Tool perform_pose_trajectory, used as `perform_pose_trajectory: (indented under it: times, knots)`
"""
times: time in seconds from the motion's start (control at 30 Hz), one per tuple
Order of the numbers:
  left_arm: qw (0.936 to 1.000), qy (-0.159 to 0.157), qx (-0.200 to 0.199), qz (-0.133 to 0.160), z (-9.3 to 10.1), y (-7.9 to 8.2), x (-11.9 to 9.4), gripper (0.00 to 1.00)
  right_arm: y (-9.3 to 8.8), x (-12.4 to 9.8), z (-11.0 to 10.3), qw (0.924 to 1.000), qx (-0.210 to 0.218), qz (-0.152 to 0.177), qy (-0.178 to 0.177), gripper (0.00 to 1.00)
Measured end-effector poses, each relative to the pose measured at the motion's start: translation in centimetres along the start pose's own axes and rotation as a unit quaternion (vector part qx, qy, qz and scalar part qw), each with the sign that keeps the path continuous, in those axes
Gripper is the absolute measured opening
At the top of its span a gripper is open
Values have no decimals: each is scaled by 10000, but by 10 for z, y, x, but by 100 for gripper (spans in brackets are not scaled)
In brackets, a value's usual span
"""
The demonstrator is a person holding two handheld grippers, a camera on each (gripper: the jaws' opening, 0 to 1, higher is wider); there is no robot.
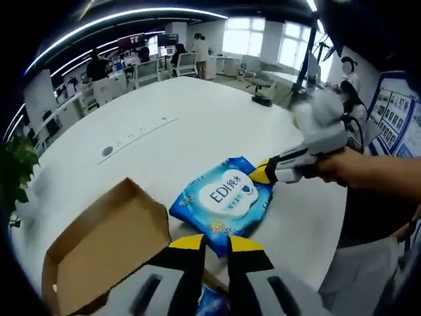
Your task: Operate the shoe box by opening the lid, removing the specified soft item, and placing it in the target area until the item is outside and the box remains undamaged.
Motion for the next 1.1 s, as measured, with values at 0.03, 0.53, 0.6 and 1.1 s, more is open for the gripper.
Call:
perform_pose_trajectory:
  times: [0.03,0.53,0.6,1.1]
  knots:
    - [10000,-4,-26,23,0,-2,-3,13,0,0,1,10000,81,-23,11,0]
    - [9987,226,-373,258,-20,-28,-44,16,-4,-5,-3,9997,184,-132,-50,0]
    - [9984,265,-418,273,-24,-32,-48,16,-2,-8,-5,9999,124,-86,-22,0]
    - [9974,389,-519,313,-43,-52,-66,24,14,-28,-12,9996,-262,43,43,15]
Point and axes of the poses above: the point that each gripper's makers call its tool centre point, and the gripper's own axes: x roughly forward along the fingers, z roughly to its right, y roughly out of its top, the point moved 6 cm from there along -x, roughly backward along the fingers, and after that the axes turned 1 degree about y, right-handed, at the moved point
